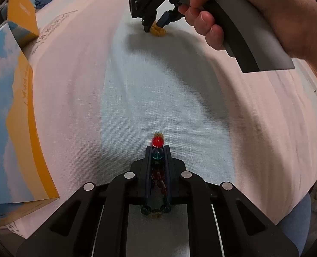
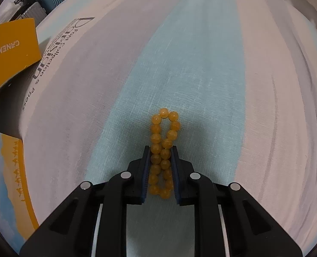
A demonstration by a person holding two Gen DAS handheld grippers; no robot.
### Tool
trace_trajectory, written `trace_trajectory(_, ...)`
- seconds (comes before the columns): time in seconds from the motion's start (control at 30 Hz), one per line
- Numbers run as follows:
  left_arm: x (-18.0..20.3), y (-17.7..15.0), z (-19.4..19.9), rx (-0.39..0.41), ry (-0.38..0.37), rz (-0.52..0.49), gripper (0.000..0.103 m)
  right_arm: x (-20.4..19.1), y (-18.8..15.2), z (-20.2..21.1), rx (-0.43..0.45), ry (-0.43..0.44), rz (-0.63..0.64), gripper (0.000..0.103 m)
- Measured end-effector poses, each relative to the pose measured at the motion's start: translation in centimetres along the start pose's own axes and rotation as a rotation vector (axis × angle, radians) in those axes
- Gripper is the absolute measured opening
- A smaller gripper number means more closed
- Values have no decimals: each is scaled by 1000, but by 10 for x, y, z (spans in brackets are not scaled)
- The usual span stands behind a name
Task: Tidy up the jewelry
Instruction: 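Grasp the multicolour bracelet with the left tool while the right tool grasps the yellow bracelet, then carry the multicolour and yellow bracelets over the white box with both tools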
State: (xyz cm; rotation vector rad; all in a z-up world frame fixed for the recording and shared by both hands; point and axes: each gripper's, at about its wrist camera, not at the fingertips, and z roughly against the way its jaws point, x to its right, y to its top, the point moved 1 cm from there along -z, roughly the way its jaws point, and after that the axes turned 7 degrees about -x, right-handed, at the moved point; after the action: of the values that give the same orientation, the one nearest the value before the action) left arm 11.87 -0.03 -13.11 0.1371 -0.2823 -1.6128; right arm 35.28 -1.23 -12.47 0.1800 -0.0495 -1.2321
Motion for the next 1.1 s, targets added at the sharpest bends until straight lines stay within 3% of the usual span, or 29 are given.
trace_trajectory(0.17, -3, 0, 9, 13, -7, 0, 9, 3, -5, 14, 33, 6, -8, 17)
trace_trajectory(0.23, -2, 1, 12, 18, -7, -1, 9, 3, -6, 19, 37, 8, -6, 6)
trace_trajectory(0.3, -2, 2, 15, 17, -11, 5, 9, 3, -8, 26, 47, -1, -4, 6)
trace_trajectory(0.33, -3, 3, 16, 16, -11, 7, 9, 4, -9, 28, 43, 5, -3, 0)
trace_trajectory(0.8, -11, 9, 27, 31, 7, 9, 9, 4, -11, 31, 18, 24, -22, 0)
trace_trajectory(0.97, -9, 6, 27, 28, 9, 8, 9, 15, -4, 13, -30, 22, -89, 6)
trace_trajectory(1.03, -9, 6, 27, 26, 8, 3, 9, 18, -2, 6, -31, 27, -113, 24)
trace_trajectory(1.1, -9, 7, 26, 24, 10, -2, 9, 19, -3, -1, -37, 47, -121, 25)
